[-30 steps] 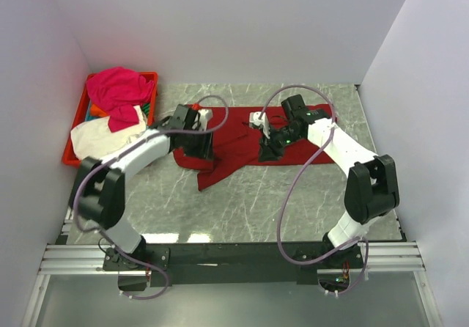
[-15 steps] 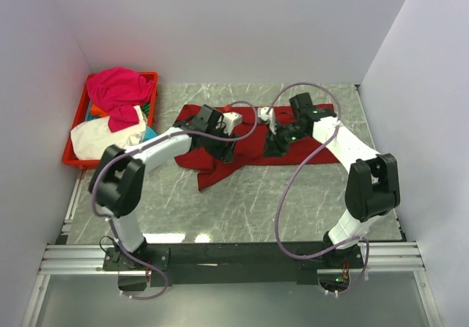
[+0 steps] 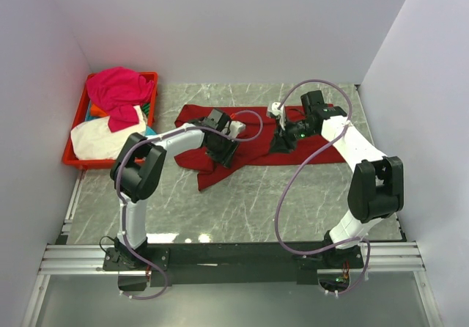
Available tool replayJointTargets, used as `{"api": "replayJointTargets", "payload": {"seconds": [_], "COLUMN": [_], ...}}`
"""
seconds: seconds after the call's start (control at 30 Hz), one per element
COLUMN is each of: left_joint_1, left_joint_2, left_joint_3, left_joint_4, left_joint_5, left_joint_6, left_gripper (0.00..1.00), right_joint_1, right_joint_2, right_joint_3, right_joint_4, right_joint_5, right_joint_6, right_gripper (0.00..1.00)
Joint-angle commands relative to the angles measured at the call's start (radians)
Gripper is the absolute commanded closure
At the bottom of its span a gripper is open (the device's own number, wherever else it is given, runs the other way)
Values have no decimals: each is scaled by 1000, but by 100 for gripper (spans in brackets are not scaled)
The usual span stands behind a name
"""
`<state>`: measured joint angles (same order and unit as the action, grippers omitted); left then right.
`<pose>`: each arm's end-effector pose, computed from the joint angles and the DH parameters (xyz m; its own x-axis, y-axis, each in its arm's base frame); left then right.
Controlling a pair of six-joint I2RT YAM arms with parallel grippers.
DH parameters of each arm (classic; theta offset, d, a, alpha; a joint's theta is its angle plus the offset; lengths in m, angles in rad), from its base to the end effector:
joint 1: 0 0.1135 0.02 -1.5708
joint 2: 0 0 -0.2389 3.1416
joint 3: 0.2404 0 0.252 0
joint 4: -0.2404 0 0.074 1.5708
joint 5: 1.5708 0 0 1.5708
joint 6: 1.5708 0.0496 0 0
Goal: Fold and stack the t-shirts
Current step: Fold the tshirt
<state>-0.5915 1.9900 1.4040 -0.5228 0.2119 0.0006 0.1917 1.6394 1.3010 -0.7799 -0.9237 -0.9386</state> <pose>0.3336 -0.2367 0.1367 -0.7427 0.4996 -0.4459 0.6234 0.7590 -0.1880 0.3190 0.1022 0.2337 -0.1528 -0.5251 -0.8372 -0.9825 0.1722 0.0713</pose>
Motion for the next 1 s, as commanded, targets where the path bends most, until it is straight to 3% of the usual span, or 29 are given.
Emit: {"api": "replayJointTargets", "payload": {"seconds": [0.0,0.1,0.3,0.37,0.63,0.97], "left_joint_1": [-8,-11,-13,-11,-13,-13], "left_joint_2": [18,16,-16,-23,-80,-4], "left_joint_3": [55,52,49,50,96,372], "left_joint_4": [-32,-31,-39,-42,-54,-144], "left_joint_5": [9,12,30,43,-22,-86], "left_joint_6": [19,15,7,7,38,180], "left_gripper": [47,54,85,99,100,100], "right_joint_1": [-8,-11,-21,-23,-47,-57], "right_joint_2": [-56,-61,-59,-58,-66,-64], "right_joint_3": [-2,-3,1,3,1,3], "right_joint_4": [-15,-13,-16,-16,-16,-15], "right_joint_5": [-37,-40,-46,-47,-52,-49], "right_joint_6": [-20,-17,-12,-11,-6,1], "right_gripper": [60,60,60,60,61,61]}}
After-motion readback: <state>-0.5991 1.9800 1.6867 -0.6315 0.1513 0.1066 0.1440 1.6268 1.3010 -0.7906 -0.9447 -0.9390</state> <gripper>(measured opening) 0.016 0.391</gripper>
